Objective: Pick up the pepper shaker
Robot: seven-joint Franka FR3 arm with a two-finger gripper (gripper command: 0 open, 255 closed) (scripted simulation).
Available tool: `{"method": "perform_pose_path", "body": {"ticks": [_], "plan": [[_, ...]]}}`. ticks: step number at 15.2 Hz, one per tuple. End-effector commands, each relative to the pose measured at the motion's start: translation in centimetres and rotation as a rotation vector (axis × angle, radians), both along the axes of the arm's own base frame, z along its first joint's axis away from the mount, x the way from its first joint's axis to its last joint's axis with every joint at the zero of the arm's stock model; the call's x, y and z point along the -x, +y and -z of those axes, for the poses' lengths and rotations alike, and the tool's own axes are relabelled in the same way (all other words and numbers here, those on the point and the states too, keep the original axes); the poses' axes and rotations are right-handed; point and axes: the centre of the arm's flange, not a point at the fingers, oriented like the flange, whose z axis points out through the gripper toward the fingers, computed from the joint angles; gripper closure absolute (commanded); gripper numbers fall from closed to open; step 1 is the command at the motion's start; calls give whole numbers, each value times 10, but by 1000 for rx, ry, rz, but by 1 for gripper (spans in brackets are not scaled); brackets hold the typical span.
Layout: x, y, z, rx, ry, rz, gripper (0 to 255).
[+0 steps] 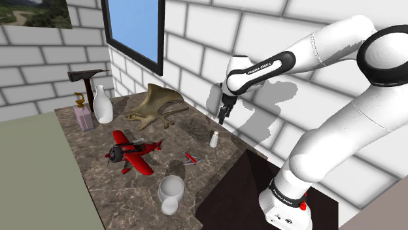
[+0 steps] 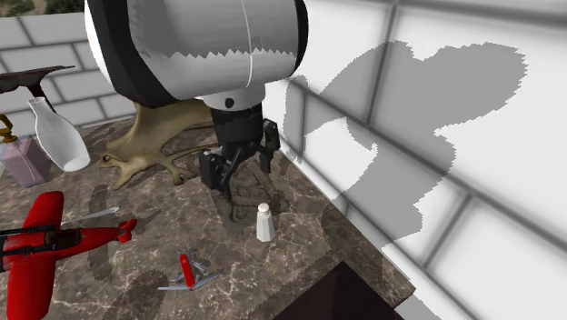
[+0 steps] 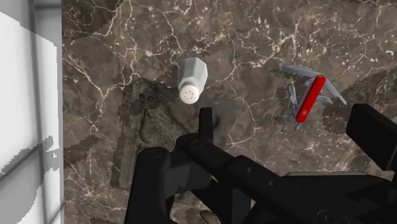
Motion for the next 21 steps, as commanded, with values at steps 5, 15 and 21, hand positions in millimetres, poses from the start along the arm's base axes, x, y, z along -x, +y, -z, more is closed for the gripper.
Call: {"method": "perform_pose_path", "body": {"ticks": [5,15,21], "plan": [[-27,-36,65,-8,-8,9,0],[-48,-68,141,-15,-13,16,0],[-48,-68,160,-15,-13,16,255]]}}
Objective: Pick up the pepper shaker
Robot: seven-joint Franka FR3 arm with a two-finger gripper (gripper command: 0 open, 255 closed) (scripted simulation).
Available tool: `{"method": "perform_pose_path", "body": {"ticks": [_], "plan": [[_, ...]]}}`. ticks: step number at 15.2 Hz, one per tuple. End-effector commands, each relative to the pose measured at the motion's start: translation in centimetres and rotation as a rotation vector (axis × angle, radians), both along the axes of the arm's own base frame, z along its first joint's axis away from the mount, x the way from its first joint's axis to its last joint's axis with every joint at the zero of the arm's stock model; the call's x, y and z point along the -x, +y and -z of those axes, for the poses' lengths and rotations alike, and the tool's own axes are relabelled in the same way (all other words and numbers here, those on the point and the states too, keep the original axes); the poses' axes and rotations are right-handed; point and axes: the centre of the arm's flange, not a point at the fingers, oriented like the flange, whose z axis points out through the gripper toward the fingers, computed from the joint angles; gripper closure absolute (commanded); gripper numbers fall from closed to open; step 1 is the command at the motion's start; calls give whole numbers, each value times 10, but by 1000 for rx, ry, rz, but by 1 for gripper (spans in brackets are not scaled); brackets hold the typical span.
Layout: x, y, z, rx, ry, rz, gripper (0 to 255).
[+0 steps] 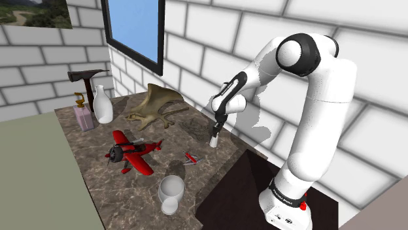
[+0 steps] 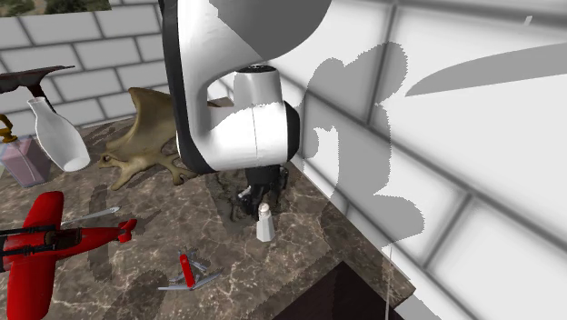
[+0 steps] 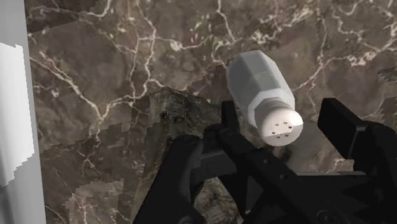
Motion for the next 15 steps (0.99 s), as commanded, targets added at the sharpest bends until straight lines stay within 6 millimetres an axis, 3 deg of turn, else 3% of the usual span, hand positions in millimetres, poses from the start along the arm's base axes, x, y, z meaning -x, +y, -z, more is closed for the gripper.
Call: {"method": "perform_pose_path", "body": {"ticks": [1,9,15], "plan": [[0,0,1,0,0,0,255],[0,0,1,0,0,0,255],[0,0,-31,0,0,0,255]]}}
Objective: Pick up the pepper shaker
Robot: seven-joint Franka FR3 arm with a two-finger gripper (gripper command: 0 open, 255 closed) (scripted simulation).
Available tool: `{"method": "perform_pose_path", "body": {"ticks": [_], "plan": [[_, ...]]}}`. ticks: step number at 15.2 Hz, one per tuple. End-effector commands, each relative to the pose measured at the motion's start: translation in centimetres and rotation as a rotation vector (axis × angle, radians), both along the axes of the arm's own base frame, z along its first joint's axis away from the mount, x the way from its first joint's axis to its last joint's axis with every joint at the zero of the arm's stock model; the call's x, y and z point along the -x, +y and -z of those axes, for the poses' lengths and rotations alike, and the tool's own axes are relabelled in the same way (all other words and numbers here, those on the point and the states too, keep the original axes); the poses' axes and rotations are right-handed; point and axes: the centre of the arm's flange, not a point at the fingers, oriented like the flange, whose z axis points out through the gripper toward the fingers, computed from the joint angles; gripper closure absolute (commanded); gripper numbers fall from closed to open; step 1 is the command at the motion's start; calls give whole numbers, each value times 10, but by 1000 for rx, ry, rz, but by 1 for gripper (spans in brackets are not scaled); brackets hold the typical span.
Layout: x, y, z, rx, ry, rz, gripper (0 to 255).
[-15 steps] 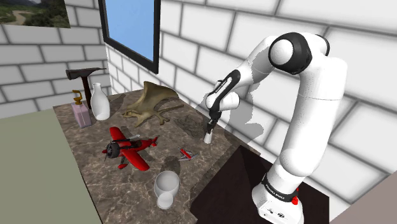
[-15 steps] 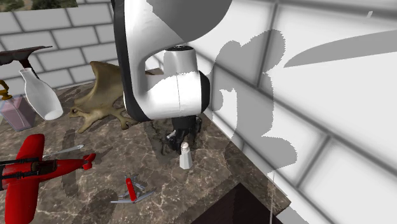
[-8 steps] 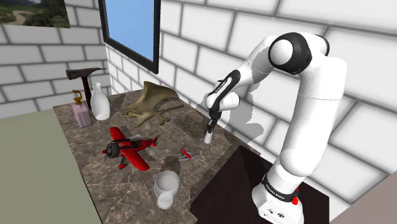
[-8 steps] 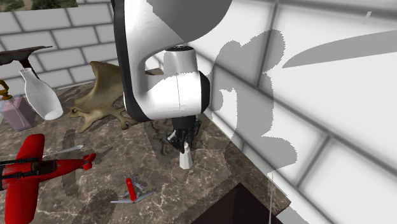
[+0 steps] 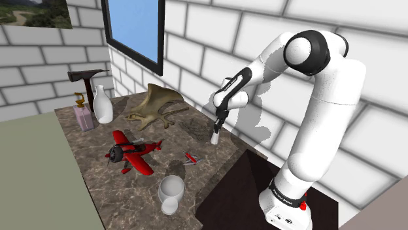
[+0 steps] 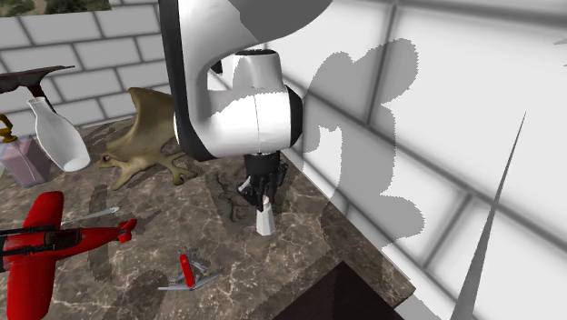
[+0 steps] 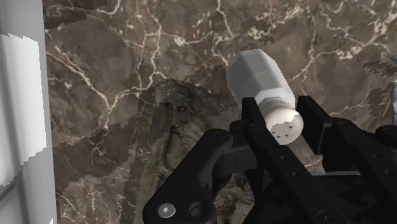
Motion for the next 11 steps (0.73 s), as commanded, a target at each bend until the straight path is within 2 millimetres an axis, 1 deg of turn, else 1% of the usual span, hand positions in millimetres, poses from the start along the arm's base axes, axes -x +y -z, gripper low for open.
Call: {"method": "perform_pose_path", "body": {"ticks": [1,9,11], "plan": [[0,1,-10,0,0,0,255],[0,1,-52,0,0,0,255],[0,1,-53,0,0,0,255]]}}
